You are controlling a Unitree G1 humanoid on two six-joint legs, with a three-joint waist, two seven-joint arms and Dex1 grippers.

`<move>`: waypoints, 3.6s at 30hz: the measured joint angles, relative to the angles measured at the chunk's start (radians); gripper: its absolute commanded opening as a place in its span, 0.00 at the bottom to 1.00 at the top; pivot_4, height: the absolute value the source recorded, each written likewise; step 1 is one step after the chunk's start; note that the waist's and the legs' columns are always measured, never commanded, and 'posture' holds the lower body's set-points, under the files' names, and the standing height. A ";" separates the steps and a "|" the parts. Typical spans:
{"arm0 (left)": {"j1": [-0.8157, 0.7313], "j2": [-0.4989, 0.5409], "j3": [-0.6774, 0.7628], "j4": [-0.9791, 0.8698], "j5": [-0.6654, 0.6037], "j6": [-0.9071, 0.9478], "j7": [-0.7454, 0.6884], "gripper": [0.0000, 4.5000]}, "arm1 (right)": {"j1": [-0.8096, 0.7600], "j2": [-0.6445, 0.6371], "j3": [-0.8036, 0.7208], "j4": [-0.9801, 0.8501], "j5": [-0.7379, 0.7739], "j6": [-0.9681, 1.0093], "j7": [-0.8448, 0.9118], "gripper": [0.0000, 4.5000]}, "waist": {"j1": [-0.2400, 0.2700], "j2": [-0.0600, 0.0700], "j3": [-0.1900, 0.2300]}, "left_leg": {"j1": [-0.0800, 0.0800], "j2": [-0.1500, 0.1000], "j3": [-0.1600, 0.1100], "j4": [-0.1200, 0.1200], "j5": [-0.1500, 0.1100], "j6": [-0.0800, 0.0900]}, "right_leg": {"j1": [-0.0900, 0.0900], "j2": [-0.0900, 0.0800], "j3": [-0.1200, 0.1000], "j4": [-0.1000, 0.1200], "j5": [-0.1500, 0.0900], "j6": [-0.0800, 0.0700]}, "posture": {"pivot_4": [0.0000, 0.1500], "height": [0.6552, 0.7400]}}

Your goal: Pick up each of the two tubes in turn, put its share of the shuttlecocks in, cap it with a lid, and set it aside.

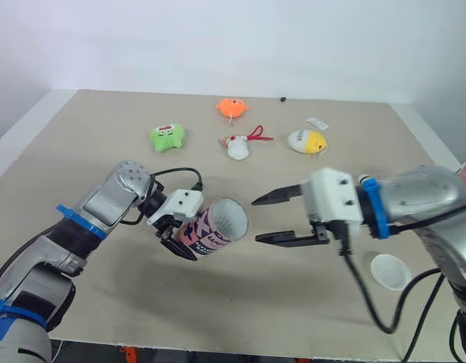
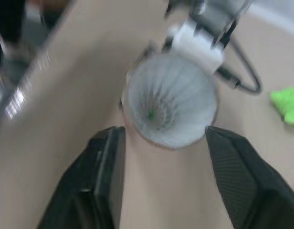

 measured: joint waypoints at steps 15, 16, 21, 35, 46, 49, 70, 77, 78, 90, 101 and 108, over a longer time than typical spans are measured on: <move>0.004 -0.001 0.002 0.006 0.009 -0.007 0.001 0.76 | 0.454 0.038 -0.269 0.363 -0.280 0.114 -0.501 0.60 | -0.003 0.001 -0.001 | 0.003 -0.002 0.002 0.001 0.001 0.001 | 0.002 0.000 0.003 0.000 -0.001 0.000 | 1.00 1.00; 0.003 -0.003 0.002 0.008 0.011 -0.009 0.001 0.76 | 0.436 0.048 -0.250 0.400 -0.304 0.115 -0.529 0.60 | -0.002 0.001 -0.001 | 0.003 -0.002 0.003 0.001 0.001 0.001 | 0.002 0.000 0.003 0.000 -0.001 0.001 | 1.00 1.00; -0.003 -0.006 -0.004 0.014 0.010 -0.014 0.000 0.76 | 0.313 0.124 -0.182 0.606 -0.403 0.109 -0.630 0.60 | -0.001 0.003 -0.001 | 0.002 -0.002 0.005 0.000 0.002 0.001 | 0.001 0.000 0.004 0.000 -0.001 0.001 | 1.00 1.00; 0.001 0.001 -0.001 0.000 0.010 -0.010 0.000 0.76 | -0.012 0.223 -0.083 1.088 -0.571 -0.081 -0.662 0.42 | -0.003 0.004 -0.001 | 0.002 -0.002 0.007 -0.001 0.001 0.002 | 0.000 0.001 0.005 0.000 0.001 0.005 | 1.00 1.00; 0.020 0.013 0.016 -0.032 0.012 0.016 0.000 0.76 | -0.001 0.181 -0.064 1.006 -0.597 -0.133 -0.561 0.01 | -0.004 0.006 0.000 | 0.002 -0.002 0.008 -0.002 0.001 0.003 | -0.001 0.001 0.006 0.000 0.001 0.004 | 1.00 1.00; 0.021 0.016 0.017 -0.034 0.012 0.017 0.000 0.76 | 0.030 0.132 -0.064 0.823 -0.557 -0.109 -0.475 0.01 | -0.005 0.010 0.002 | 0.002 -0.002 0.008 -0.002 0.001 0.003 | -0.001 0.001 0.006 0.000 0.000 0.005 | 1.00 1.00; 0.014 0.002 0.016 -0.021 0.016 0.014 0.000 0.76 | 0.042 -0.049 0.095 0.031 -0.299 -0.176 -0.009 0.01 | -0.001 0.010 0.004 | 0.001 -0.001 0.002 0.001 0.001 0.000 | 0.001 0.001 0.002 0.000 -0.003 0.002 | 1.00 1.00; 0.013 0.002 0.016 -0.021 0.016 0.014 0.000 0.76 | -0.031 -0.036 0.159 0.033 -0.314 -0.208 0.047 0.01 | -0.001 0.010 0.004 | 0.001 -0.001 0.002 0.001 0.001 0.000 | 0.001 0.001 0.002 0.000 -0.003 0.001 | 1.00 1.00; 0.013 0.003 0.016 -0.021 0.016 0.014 0.000 0.76 | -0.047 -0.034 0.174 0.036 -0.317 -0.211 0.054 0.01 | -0.001 0.010 0.004 | 0.001 -0.001 0.002 0.001 0.001 0.000 | 0.000 0.001 0.002 0.000 -0.003 0.001 | 1.00 1.00; 0.012 0.004 0.016 -0.022 0.016 0.014 0.000 0.76 | -0.164 0.059 0.262 0.103 -0.306 -0.197 0.125 0.85 | -0.001 0.010 0.004 | 0.000 -0.001 0.001 0.001 0.001 0.000 | 0.000 0.001 0.000 0.001 -0.002 0.001 | 1.00 1.00; 0.012 0.007 0.016 -0.024 0.018 0.015 0.001 0.76 | -0.076 0.077 -0.057 0.078 0.121 0.026 0.014 0.61 | -0.001 0.010 0.004 | 0.001 0.001 0.000 0.001 0.001 0.000 | 0.001 0.002 -0.003 0.001 -0.001 0.000 | 1.00 1.00; 0.010 0.002 0.015 -0.022 0.018 0.014 0.000 0.76 | -0.031 0.048 0.036 0.073 0.089 0.039 0.050 0.00 | -0.001 0.010 0.004 | 0.000 0.000 0.000 0.001 0.001 0.000 | 0.001 0.001 -0.002 0.001 -0.002 0.000 | 1.00 1.00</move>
